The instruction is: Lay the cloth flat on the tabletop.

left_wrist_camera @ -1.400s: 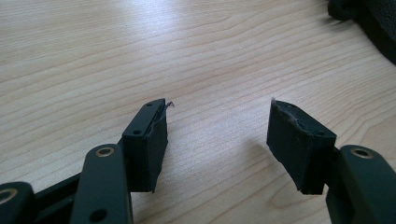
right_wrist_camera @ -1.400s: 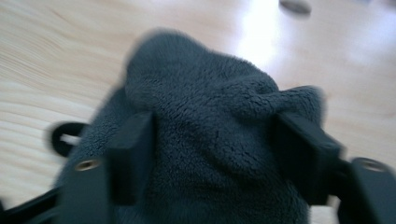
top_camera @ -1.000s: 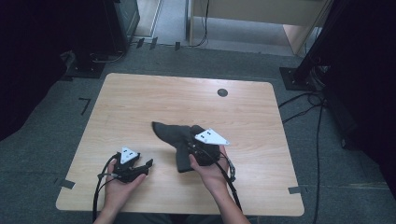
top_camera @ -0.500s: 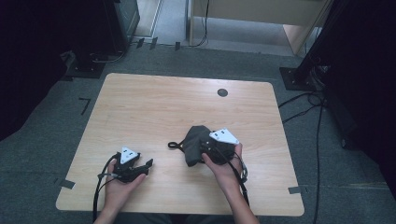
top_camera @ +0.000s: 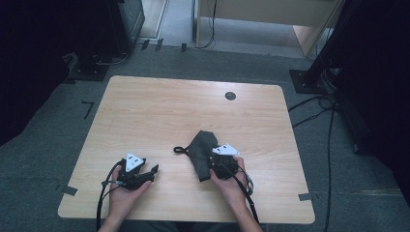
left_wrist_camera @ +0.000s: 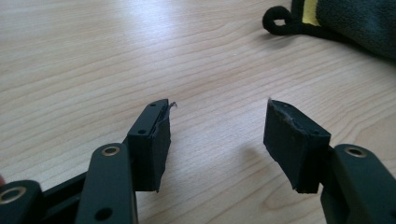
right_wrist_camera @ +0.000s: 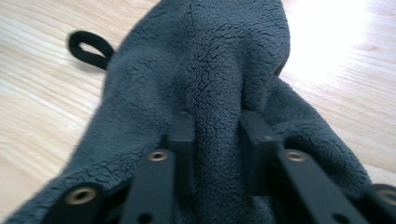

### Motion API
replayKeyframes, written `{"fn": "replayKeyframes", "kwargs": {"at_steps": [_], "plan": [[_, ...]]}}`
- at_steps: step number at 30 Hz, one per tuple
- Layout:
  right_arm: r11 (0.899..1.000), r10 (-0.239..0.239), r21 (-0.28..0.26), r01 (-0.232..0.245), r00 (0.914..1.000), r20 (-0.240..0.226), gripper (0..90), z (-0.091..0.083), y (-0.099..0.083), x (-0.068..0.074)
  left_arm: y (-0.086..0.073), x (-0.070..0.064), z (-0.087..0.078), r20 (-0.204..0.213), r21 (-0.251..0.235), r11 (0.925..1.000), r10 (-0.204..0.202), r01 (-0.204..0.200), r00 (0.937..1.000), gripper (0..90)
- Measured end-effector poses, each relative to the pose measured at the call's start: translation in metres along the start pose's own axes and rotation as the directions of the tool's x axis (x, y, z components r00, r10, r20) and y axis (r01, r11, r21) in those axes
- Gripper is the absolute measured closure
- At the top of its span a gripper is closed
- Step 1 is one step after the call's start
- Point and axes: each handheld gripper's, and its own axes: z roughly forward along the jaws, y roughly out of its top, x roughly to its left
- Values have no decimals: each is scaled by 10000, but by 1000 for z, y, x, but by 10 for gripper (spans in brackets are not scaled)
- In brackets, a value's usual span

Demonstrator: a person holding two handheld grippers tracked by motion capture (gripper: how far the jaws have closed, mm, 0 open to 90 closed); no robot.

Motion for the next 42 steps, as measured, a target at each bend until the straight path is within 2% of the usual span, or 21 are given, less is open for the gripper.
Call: {"fn": "replayKeyframes", "kwargs": {"at_steps": [4,7,8,10,11,12,13,14,15,16,17,19,21,25,28,31,33,35,37,40,42], "plan": [[9972,-390,-689,305,9913,-1261,740,-12,5,12,4,2,0,332,-64,9998,-191,194,9993,429],[9926,-788,-1093,526,9646,-2516,740,-22,10,24,7,1,1,598,-186,9994,-283,295,9978,433],[9886,-967,-1396,558,9471,-3060,740,-27,11,28,7,0,1,646,-234,9994,-227,243,9977,433],[9791,-834,-2033,-65,8986,-4308,736,-41,17,32,7,-2,-1,830,-351,9993,-134,163,9965,430],[9737,-619,-2242,-415,8982,-4352,724,-46,20,31,7,-2,-3,902,-468,9986,-188,230,9957,429],[9682,-100,-2317,-946,9104,-4136,694,-49,24,27,7,-2,-4,940,-508,9983,-232,280,9953,429],[9615,649,-2286,-1528,9339,-3516,646,-49,27,20,8,-2,-4,915,-539,9980,-273,324,9954,429],[9579,1133,-2324,-1684,9659,-2328,591,-46,29,12,8,-2,-4,883,-523,9980,-305,352,9956,429],[9612,1447,-2235,-1615,9854,-899,568,-41,30,3,8,-2,-4,871,-482,9982,-315,358,9957,429],[9667,1679,-1990,-1611,9856,178,553,-35,29,-7,8,-2,-3,832,-389,9986,-329,362,9960,429],[9665,1908,-1853,-1773,9800,573,503,-33,27,-16,7,-2,-1,752,-322,9989,-314,339,9967,429],[9602,2062,-2059,-1888,9762,667,488,-35,24,-28,7,-2,0,704,-332,9990,-272,296,9971,429],[9611,1828,-2242,-1614,9801,781,484,-41,22,-33,9,-2,1,607,-344,9991,-246,267,9979,430],[9741,949,-2004,-1049,9937,-589,453,-47,20,-27,20,-1,11,352,-281,9990,-329,339,9988,433],[9840,-73,-1772,-162,9913,-1316,407,-49,13,-11,31,3,22,-27,-216,9982,-555,554,9985,431],[9863,-872,-1500,684,9886,-1230,352,-45,9,2,41,8,36,-459,46,9966,-822,825,9956,438],[9886,-1190,-987,1134,9915,-521,332,-36,6,7,46,11,49,-774,381,9945,-943,975,9925,461],[9933,-1131,-229,1133,9935,95,411,-23,3,4,51,12,55,-1196,566,9934,-927,1000,9885,507],[9953,-935,-208,942,9951,326,589,-19,0,-2,55,12,59,-1437,707,9941,-718,826,9870,584],[9977,-205,-649,192,9996,-198,759,-25,1,-14,57,13,58,-1301,836,9958,-263,374,9912,845],[9946,106,-1031,-152,9989,-450,783,-33,4,-21,56,15,57,-1093,873,9958,-188,284,9938,877]]}}
